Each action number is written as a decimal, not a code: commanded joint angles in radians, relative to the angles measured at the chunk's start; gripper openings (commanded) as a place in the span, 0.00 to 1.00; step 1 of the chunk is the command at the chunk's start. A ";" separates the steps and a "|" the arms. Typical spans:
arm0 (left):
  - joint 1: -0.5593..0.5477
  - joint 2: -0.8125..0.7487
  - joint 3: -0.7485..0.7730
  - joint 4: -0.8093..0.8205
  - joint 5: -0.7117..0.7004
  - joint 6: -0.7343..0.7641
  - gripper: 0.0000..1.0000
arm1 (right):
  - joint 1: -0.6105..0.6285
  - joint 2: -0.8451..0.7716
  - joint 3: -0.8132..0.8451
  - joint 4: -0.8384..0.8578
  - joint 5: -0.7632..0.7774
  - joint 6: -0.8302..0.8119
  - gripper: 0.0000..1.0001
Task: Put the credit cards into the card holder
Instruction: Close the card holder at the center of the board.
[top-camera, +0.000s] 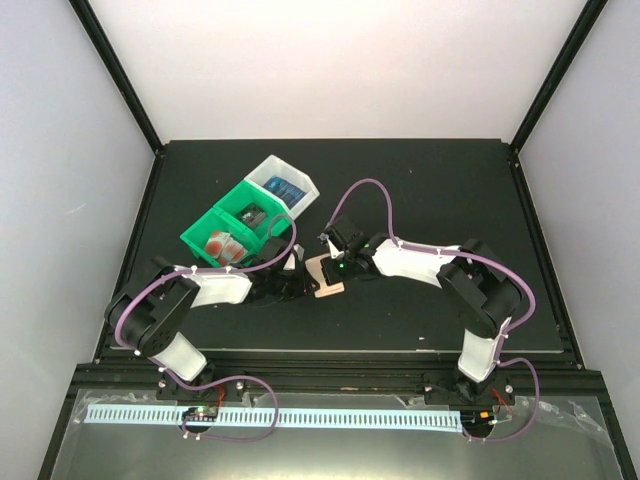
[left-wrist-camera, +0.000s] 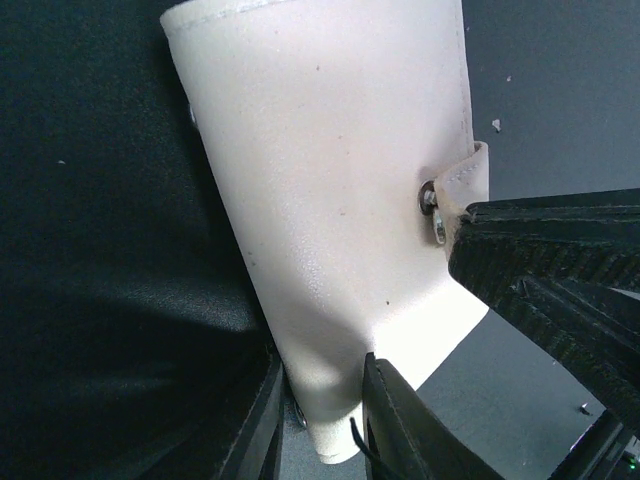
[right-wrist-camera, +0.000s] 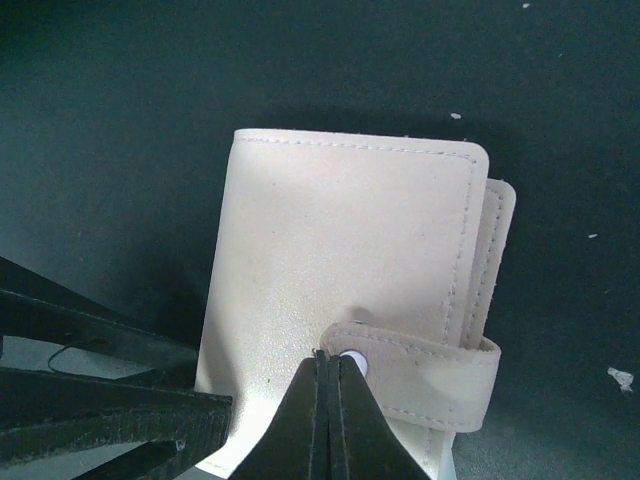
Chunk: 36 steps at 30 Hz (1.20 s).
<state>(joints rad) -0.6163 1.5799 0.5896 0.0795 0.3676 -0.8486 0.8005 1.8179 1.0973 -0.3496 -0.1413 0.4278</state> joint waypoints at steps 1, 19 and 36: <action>0.004 0.019 -0.024 -0.055 -0.047 0.010 0.24 | -0.003 -0.032 -0.002 0.029 0.021 0.007 0.01; 0.004 0.019 -0.024 -0.056 -0.052 0.013 0.24 | -0.004 -0.063 -0.028 0.073 0.061 0.031 0.01; 0.005 0.023 -0.022 -0.058 -0.050 0.012 0.24 | -0.003 0.036 0.022 0.015 0.009 0.008 0.01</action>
<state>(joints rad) -0.6163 1.5795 0.5896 0.0792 0.3660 -0.8490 0.8005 1.8332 1.0996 -0.3202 -0.1196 0.4496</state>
